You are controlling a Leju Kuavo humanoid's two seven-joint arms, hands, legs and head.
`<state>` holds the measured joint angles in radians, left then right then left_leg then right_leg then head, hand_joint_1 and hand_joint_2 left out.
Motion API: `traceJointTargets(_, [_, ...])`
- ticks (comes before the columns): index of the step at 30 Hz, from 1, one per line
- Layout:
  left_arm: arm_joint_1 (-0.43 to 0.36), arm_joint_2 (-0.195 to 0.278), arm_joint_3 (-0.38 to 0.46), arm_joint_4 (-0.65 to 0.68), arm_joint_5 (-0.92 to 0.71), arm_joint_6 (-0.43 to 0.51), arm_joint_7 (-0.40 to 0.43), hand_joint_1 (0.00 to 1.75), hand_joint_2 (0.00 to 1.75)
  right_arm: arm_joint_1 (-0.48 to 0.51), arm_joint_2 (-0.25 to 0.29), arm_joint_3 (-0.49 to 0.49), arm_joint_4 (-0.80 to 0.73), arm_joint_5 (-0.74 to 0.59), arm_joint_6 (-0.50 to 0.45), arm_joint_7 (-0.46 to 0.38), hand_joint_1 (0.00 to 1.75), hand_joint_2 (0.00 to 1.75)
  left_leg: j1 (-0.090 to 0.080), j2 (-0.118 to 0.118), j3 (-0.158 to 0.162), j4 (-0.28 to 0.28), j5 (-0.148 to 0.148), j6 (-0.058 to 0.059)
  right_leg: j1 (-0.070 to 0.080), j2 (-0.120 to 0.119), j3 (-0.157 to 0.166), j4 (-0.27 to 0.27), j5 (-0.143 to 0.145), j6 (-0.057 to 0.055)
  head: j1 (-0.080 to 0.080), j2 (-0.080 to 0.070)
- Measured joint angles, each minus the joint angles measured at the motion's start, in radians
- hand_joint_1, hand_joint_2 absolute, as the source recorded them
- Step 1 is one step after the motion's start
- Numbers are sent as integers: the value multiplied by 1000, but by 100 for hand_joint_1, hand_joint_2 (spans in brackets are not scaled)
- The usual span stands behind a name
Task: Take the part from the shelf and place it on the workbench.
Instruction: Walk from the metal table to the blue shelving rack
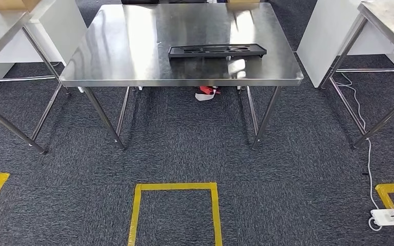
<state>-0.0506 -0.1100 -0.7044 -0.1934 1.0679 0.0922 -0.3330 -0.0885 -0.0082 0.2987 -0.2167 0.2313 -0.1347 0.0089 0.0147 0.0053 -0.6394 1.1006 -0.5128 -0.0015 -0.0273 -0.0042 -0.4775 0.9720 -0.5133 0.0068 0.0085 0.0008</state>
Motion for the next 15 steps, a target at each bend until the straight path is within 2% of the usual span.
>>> traceJointTargets(1, [0, 2, -3, 0, -1, -3, 0, 0, 0, 1, -2, 0, 0, -4, -1, -2, 0, 0, 0, -1, -18, 63, -48, -2, 3, -1, -9, 1, 7, -9, -1, 0])
traceJointTargets(2, [0, 5, -7, 0, -1, -5, 2, 0, 0, 3, -4, 0, 0, -8, -2, -2, 0, 0, 0, -2, -33, 126, -82, -4, 7, -3, -17, 2, 14, -14, -1, 0])
traceJointTargets(3, [0, 7, -10, 0, -2, -7, 4, 0, 0, 5, -5, 0, 0, -10, -4, -2, 0, 0, 1, -3, -38, 168, -95, -5, 9, -4, -25, 4, 21, -16, -1, 0])
traceJointTargets(4, [0, 8, -13, 0, -2, -9, 6, 0, 0, 7, -5, 0, 0, -12, -6, -2, 0, 0, 1, -3, -27, 178, -88, -5, 11, -4, -33, 6, 27, -16, -2, 0])
traceJointTargets(5, [0, 10, -16, 0, -2, -10, 8, 0, 0, 9, -5, 0, 0, -13, -8, -2, 0, 0, 2, -3, 3, 148, -65, -3, 11, -4, -40, 10, 31, -13, -2, 0])
traceJointTargets(7, [-2, 13, -19, 0, -2, -11, 10, 0, 0, 10, -5, 0, 0, -14, -13, -2, 0, 0, 1, -4, 97, 16, -20, 4, 13, -3, -53, 18, 37, -6, -2, 0])
traceJointTargets(8, [-3, 14, -20, 0, -2, -12, 11, 0, 0, 10, -5, 0, 0, -14, -15, -2, 0, 0, 0, -5, 134, -44, -10, 9, 15, -3, -58, 22, 40, -1, -2, 0])
traceJointTargets(9, [-3, 15, -20, 0, -2, -12, 12, 0, 0, 9, -5, 0, 0, -14, -17, -2, 0, 0, -2, -6, 154, -81, -9, 12, 17, -4, -62, 25, 44, 5, -1, 0])
traceJointTargets(11, [-4, 16, -20, 0, -2, -13, 14, 0, 0, 9, -6, 0, 0, -15, -18, -2, 0, 0, -7, -7, 152, -99, -10, 21, 19, -5, -71, 26, 55, 21, -1, 0])
traceJointTargets(13, [-5, 17, -21, 0, -2, -13, 15, 0, 0, 9, -7, 0, 0, -16, -19, -2, 0, 0, -5, -4, 141, -109, 1, 37, 19, -4, -86, 40, 47, 33, -1, 0])
traceJointTargets(14, [-5, 17, -21, 0, -2, -13, 15, 0, 0, 10, -7, 0, 0, -16, -19, -2, 0, 0, -4, -2, 133, -112, 10, 47, 19, -3, -100, 66, 26, 33, 1, 0])
traceJointTargets(15, [-5, 17, -21, 0, -2, -13, 15, 0, 0, 10, -7, 1, 0, -16, -19, -2, 0, 0, -4, 1, 125, -114, 19, 54, 18, -2, -120, 113, -8, 30, 3, 0])
